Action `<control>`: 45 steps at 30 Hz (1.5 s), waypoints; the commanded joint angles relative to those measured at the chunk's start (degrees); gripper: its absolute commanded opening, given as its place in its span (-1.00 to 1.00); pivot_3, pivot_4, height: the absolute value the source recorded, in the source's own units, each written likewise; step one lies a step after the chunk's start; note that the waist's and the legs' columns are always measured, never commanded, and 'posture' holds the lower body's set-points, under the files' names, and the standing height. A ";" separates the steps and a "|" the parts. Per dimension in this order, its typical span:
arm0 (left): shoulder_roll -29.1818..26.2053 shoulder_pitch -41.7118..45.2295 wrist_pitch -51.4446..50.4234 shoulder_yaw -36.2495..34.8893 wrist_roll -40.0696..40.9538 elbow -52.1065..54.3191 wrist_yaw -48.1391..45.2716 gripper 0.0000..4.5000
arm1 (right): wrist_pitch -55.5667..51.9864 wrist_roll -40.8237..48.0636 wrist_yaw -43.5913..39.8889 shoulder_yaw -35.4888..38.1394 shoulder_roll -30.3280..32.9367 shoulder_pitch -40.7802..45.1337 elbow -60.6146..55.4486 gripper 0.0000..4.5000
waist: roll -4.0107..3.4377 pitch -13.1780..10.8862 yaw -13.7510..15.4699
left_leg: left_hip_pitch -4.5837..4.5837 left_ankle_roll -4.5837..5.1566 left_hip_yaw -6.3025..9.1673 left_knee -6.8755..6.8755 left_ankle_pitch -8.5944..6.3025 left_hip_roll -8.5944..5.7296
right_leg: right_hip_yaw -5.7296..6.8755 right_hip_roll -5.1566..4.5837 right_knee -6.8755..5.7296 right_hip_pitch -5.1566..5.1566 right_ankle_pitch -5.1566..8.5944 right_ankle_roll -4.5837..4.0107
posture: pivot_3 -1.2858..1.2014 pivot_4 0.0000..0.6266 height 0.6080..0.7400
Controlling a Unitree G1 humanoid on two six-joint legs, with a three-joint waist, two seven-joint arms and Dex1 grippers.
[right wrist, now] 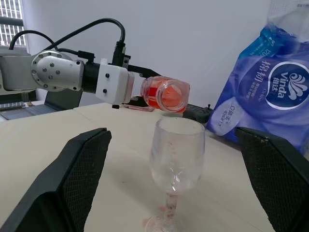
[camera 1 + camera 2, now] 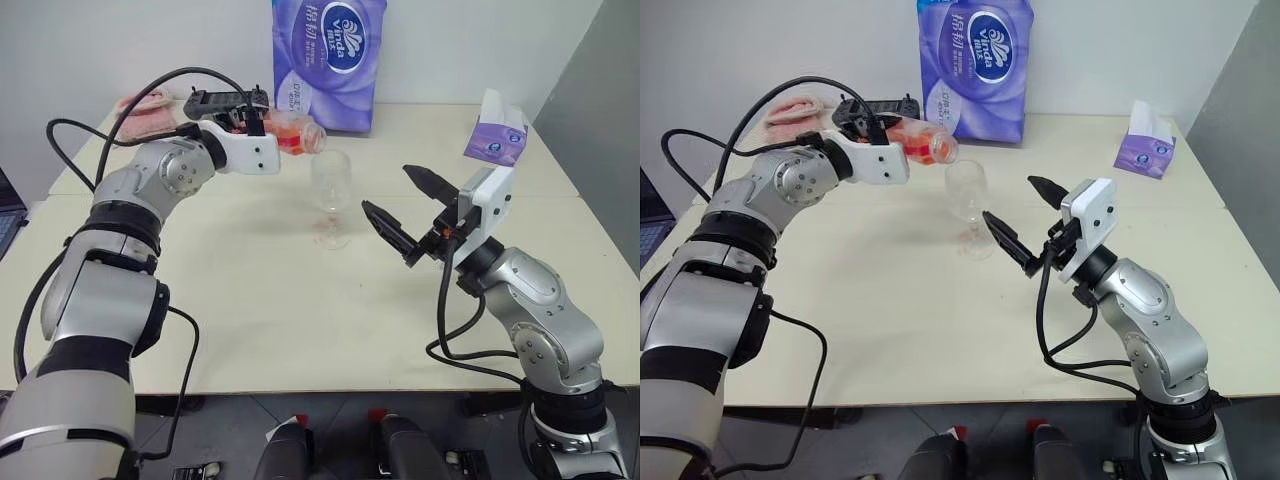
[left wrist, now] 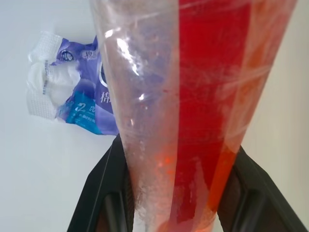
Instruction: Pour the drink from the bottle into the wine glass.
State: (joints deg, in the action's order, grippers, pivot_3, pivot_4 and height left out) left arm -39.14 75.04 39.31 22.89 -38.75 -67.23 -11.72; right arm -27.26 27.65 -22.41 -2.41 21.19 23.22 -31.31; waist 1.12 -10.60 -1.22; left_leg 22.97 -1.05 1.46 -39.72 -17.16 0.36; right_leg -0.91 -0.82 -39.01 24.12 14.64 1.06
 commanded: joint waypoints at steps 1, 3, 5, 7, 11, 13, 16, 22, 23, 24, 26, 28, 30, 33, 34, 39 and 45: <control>-1.08 3.57 0.65 0.90 -1.39 -0.03 3.05 -0.24 | 0.58 -0.15 0.50 1.35 -0.40 -0.11 -1.64 1.00 | 0.00 0.00 -0.01 | 0.00 0.00 0.00 0.00 0.00 0.00 | 0.01 0.00 -0.01 0.00 0.00 0.00 | 0.03 -0.52 1.00; -1.13 4.23 0.48 1.64 -2.26 -0.53 4.09 -0.24 | 1.16 -0.30 0.21 1.32 -0.38 -0.73 -1.41 1.00 | 0.00 0.00 0.00 | 0.00 0.00 0.01 0.00 0.00 0.00 | 0.01 0.00 -0.01 0.00 0.00 0.00 | 0.03 -0.52 1.00; -1.17 4.67 0.32 2.20 -2.99 -0.93 5.02 -0.24 | 1.58 -0.39 -0.03 1.35 -0.37 -1.19 -1.30 1.00 | 0.00 0.00 0.01 | 0.01 0.00 0.00 -0.01 0.00 -0.01 | 0.01 0.00 0.00 0.00 0.00 0.00 | 0.03 -0.52 1.00; -1.07 5.04 0.27 2.59 -3.44 -1.40 5.37 -0.24 | 2.15 -0.43 -0.44 1.57 -0.30 -1.60 -1.01 1.00 | 0.00 0.00 0.00 | 0.00 0.00 -0.01 -0.01 0.00 -0.01 | 0.00 0.00 0.00 0.00 0.00 0.00 | 0.03 -0.52 1.00; -0.90 5.81 0.29 3.67 -4.34 -2.17 6.19 -0.24 | 3.16 -0.50 -0.99 1.97 -0.16 -2.24 -0.42 1.00 | 0.00 0.00 -0.15 | 0.00 0.00 -0.01 0.00 0.00 -0.01 | 0.01 0.00 -0.01 0.00 0.00 0.00 | 0.03 -0.52 1.00; -0.91 6.30 0.17 4.15 -4.80 -2.52 6.69 -0.24 | 3.35 -0.67 -1.04 1.94 -0.18 -2.37 -0.40 1.00 | 0.00 0.00 -0.17 | 0.00 0.00 -0.01 0.00 0.00 -0.01 | 0.01 0.00 -0.01 0.00 0.00 0.00 | 0.03 -0.52 1.00; -1.08 7.21 -0.15 4.81 -5.64 -2.95 7.46 -0.24 | 3.16 -0.94 -0.79 1.88 -0.40 -2.16 -0.56 1.00 | 0.00 0.00 -0.16 | 0.01 0.00 -0.02 -0.01 0.00 -0.01 | 0.01 0.00 -0.01 0.00 0.00 0.00 | 0.03 -0.52 1.00; -1.19 8.07 -0.24 5.63 -6.28 -3.57 8.39 -0.24 | 1.94 -0.97 0.09 1.85 -0.90 -1.30 -1.05 1.00 | 0.00 0.00 -0.18 | 0.00 0.00 -0.02 -0.01 0.00 -0.01 | 0.00 0.00 -0.02 0.00 0.00 0.00 | 0.03 -0.52 1.00; -1.22 8.20 -0.24 5.77 -6.41 -3.63 8.50 -0.24 | 1.66 -0.92 0.25 1.84 -0.96 -1.11 -1.20 1.00 | 0.00 0.00 -0.18 | 0.00 0.00 -0.02 -0.01 0.00 -0.01 | 0.01 0.00 -0.02 0.00 0.00 0.00 | 0.03 -0.52 1.00; -1.27 8.36 -0.25 5.88 -6.54 -3.70 8.58 -0.24 | 1.41 -0.88 0.36 1.82 -0.97 -0.94 -1.34 1.00 | 0.00 0.00 -0.18 | 0.00 0.00 -0.02 -0.01 0.00 -0.01 | 0.00 0.00 -0.02 0.00 0.00 0.00 | 0.03 -0.52 1.00; -1.33 8.59 -0.28 6.03 -6.74 -3.85 8.69 -0.24 | 1.06 -0.80 0.50 1.89 -1.00 -0.70 -1.51 1.00 | 0.00 0.00 -0.18 | 0.00 0.00 -0.02 -0.01 0.00 -0.01 | 0.00 0.00 -0.02 0.00 0.00 0.00 | 0.03 -0.52 1.00; -1.33 8.81 -0.34 6.24 -6.95 -4.02 8.70 -0.24 | 0.88 -0.76 0.53 2.07 -1.02 -0.51 -1.47 1.00 | 0.00 0.00 -0.16 | 0.01 -0.01 -0.02 -0.01 0.00 -0.02 | 0.02 0.00 -0.02 0.00 0.00 0.00 | 0.03 -0.52 1.00; -1.34 9.12 -0.38 6.39 -7.20 -4.12 8.79 -0.24 | 0.82 -0.82 0.51 2.13 -1.02 -0.45 -1.46 1.00 | 0.00 0.00 -0.17 | 0.01 -0.01 -0.02 -0.01 0.00 -0.02 | 0.01 -0.01 -0.02 0.00 0.00 0.00 | 0.03 -0.52 1.00; -1.35 9.50 -0.39 6.63 -7.59 -4.19 9.03 -0.24 | 0.78 -0.87 0.44 2.13 -1.03 -0.50 -1.55 1.00 | 0.00 0.00 -0.17 | 0.00 -0.01 -0.03 -0.01 0.00 -0.02 | 0.01 0.00 -0.02 0.00 0.00 0.00 | 0.03 -0.52 1.00; -1.38 9.63 -0.39 6.75 -7.75 -4.20 9.14 -0.24 | 0.78 -0.89 0.43 2.13 -1.03 -0.52 -1.57 1.00 | 0.00 0.00 -0.17 | 0.00 -0.01 -0.03 -0.01 0.00 -0.02 | 0.01 -0.01 -0.02 0.00 0.00 0.00 | 0.03 -0.52 1.00; -1.42 10.05 -0.56 7.06 -8.06 -4.41 9.38 -0.24 | 0.86 -0.82 0.24 2.35 -0.91 -0.72 -1.49 1.00 | 0.00 0.00 -0.17 | 0.00 -0.01 -0.03 -0.01 0.00 -0.02 | 0.01 0.00 -0.03 0.00 0.00 0.00 | 0.03 -0.52 1.00; -1.42 10.29 -0.70 7.24 -8.44 -4.52 9.65 -0.24 | 0.82 -0.86 0.10 2.34 -0.88 -0.79 -1.35 1.00 | 0.00 0.00 -0.17 | 0.00 -0.01 -0.03 -0.02 0.01 -0.02 | 0.01 -0.01 -0.03 0.00 0.00 0.00 | 0.03 -0.52 1.00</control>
State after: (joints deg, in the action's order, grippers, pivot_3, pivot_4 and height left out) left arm -39.25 81.83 38.95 30.62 -47.50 -72.40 -3.17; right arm -26.77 26.47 -22.37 -1.31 20.21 21.74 -30.98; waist 1.12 -10.60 -1.39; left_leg 22.97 -1.05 1.43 -39.74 -17.16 0.34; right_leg -0.90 -0.83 -39.04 24.12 14.64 1.07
